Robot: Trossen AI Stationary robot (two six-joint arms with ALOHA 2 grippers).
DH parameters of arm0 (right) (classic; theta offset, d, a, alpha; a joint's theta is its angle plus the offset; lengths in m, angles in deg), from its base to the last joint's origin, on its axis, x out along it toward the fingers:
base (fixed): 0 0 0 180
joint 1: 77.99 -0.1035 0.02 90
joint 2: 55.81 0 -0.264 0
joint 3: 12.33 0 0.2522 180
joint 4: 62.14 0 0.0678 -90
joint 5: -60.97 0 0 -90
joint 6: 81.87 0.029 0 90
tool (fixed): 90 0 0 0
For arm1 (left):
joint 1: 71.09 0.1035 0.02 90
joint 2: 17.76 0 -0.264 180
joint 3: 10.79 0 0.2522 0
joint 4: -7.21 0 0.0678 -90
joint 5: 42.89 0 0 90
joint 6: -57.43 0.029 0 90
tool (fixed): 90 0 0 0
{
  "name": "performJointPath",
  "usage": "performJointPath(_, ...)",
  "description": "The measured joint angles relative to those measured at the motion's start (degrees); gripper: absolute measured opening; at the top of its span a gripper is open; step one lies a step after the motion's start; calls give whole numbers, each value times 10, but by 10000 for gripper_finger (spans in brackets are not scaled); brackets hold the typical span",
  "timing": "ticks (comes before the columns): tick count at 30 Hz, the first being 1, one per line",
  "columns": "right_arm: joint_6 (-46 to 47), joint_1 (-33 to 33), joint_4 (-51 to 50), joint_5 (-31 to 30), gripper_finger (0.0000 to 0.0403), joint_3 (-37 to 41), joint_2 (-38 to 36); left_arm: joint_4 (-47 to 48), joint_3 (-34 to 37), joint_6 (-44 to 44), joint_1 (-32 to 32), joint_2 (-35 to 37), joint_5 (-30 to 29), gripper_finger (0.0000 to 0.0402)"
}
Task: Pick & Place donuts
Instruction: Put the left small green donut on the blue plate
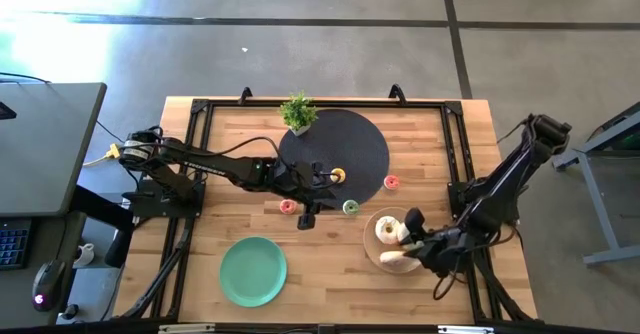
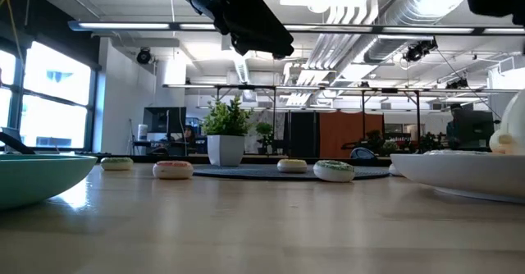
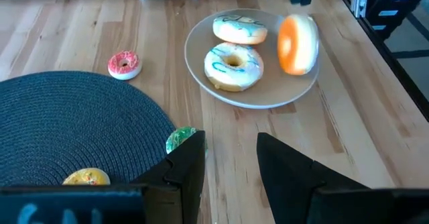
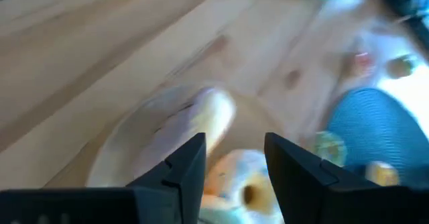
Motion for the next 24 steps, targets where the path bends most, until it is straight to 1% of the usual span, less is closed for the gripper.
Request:
performJointPath(5,-34,16,24,-93,149,0,-24,6,0,1,0,0,-24,133)
performJointPath(7,-37,32,37,-113,149,0,-25,13,0,1,0,0,-26,133)
performJointPath(8,-35,43,43,-112,149,0,-25,14,0,1,0,0,-26,133)
performJointPath(13,-22,109,80,-72,149,0,-23,48,0,23,0,2,-27,133)
performJointPath(16,-15,154,122,-57,149,0,-23,68,0,33,0,9,-35,133)
performJointPath(20,43,220,173,-50,148,0,-23,136,1,48,0,31,-67,133)
performJointPath(22,72,258,185,-29,148,0,-22,165,-1,60,0,49,-91,133)
performJointPath(24,104,297,204,4,147,0,-16,213,1,62,0,70,-110,133)
